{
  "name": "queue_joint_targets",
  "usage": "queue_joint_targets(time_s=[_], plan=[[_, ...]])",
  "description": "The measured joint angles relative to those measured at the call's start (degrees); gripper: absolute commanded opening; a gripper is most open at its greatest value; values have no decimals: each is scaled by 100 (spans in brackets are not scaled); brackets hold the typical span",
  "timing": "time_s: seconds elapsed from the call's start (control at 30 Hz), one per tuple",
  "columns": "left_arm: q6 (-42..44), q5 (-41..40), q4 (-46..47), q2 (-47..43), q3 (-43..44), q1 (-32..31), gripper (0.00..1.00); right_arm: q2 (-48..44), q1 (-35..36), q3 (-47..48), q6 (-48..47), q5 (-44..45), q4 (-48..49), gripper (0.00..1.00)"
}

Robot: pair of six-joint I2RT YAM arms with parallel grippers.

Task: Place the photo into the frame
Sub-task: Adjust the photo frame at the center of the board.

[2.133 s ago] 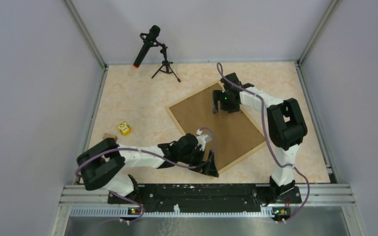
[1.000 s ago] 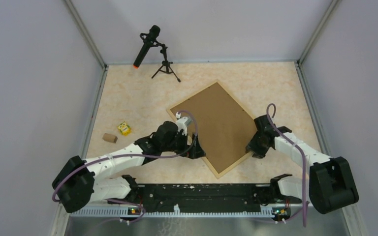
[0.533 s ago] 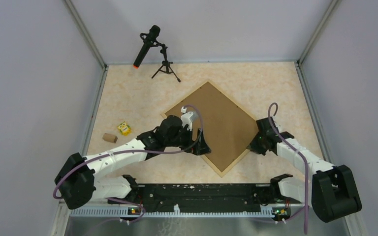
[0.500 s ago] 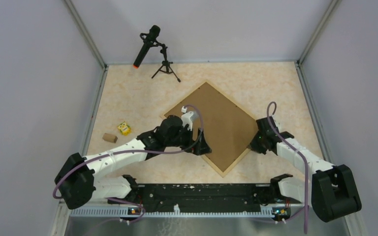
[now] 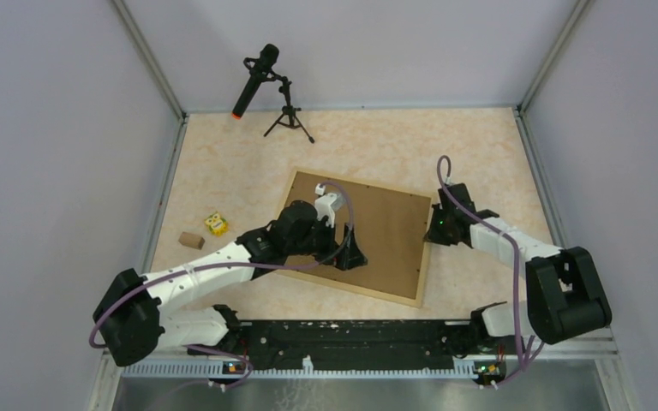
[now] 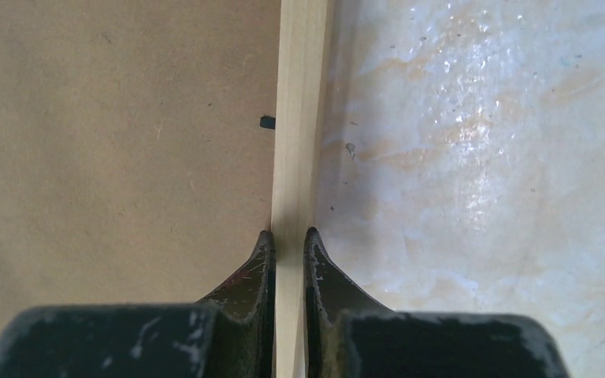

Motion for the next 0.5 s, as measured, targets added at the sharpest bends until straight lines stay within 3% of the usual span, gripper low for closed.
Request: queue_joint_targets(time_s=[0.27, 0.5], plan=[[341, 319, 31, 339, 247, -13, 98, 717, 7, 944, 638, 243, -1174, 0], [669, 284, 74, 1106, 787, -601, 98, 337, 7, 1113, 1202, 402, -2122, 0]])
